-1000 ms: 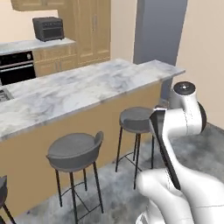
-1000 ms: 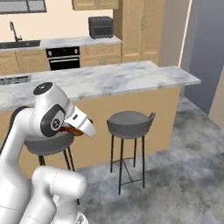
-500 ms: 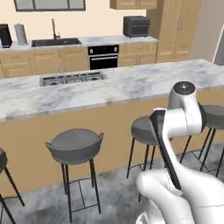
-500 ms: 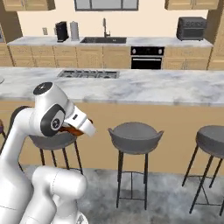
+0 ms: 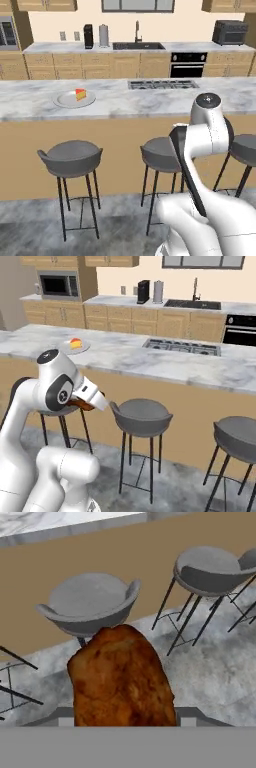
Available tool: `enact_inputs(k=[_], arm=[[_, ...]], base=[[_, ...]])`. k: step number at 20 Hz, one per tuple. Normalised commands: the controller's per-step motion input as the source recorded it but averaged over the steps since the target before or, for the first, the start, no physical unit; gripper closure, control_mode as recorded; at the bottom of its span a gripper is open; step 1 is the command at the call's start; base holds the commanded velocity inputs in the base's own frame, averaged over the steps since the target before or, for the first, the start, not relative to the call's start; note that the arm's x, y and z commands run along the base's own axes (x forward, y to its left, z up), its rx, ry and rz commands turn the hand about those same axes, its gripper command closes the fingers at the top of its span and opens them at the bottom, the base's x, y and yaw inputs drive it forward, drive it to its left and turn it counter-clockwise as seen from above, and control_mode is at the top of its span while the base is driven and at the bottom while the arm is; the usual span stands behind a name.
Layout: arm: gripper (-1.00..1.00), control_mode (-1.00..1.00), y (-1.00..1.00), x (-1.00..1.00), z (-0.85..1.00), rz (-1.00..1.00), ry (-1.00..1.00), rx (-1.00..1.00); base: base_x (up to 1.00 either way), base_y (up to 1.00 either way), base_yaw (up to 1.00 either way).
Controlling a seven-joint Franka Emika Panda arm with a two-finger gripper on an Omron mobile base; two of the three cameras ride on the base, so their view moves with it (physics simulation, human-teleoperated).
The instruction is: Take the cheese, chicken drumstick, and onion from the fridge and place them on the plate on the dining counter to create an appetizer plate.
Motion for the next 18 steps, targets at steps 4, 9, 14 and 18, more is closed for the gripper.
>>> enact_inputs(k=[4,9,14,18], arm=[[1.0,1.0,0.0,0.0,0.0,0.0,0.0,0.0],[1.0,1.0,0.0,0.0,0.0,0.0,0.0,0.0],[1.0,1.0,0.0,0.0,0.0,0.0,0.0,0.0],[1.0,1.0,0.0,0.0,0.0,0.0,0.0,0.0]], base=[[0.02,1.0,0.28],[0.22,1.0,0.23],[0.7,0.72,0.19],[1.0,0.2,0.1]])
